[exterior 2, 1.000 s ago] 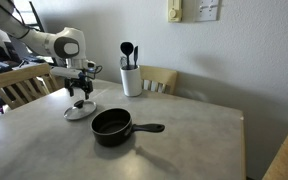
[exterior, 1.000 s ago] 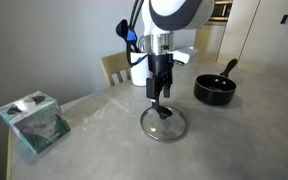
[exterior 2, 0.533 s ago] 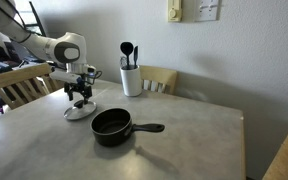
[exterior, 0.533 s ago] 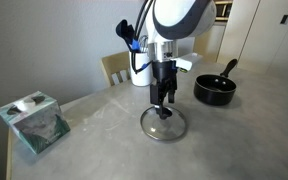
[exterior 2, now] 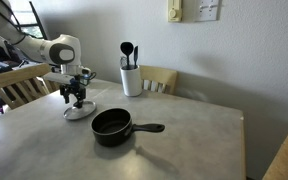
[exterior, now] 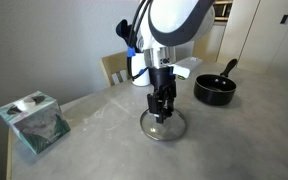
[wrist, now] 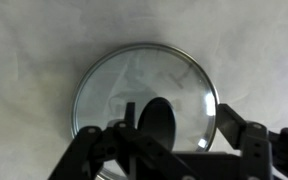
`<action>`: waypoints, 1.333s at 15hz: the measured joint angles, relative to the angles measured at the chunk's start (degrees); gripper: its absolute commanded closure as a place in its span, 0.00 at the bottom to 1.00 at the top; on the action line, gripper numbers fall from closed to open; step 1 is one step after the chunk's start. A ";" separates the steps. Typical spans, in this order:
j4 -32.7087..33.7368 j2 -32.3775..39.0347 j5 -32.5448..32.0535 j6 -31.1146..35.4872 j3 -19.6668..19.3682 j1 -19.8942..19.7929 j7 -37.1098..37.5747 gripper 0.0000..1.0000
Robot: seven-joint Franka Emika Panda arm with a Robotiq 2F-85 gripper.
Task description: Pick the lid on the table and put it on the pot
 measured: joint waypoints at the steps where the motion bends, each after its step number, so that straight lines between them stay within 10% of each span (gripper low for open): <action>1: -0.05 0.05 -0.31 0.02 -0.16 0.13 0.27 0.00; 20: 0.26 1.30 -5.96 2.91 -1.99 2.40 2.93 0.00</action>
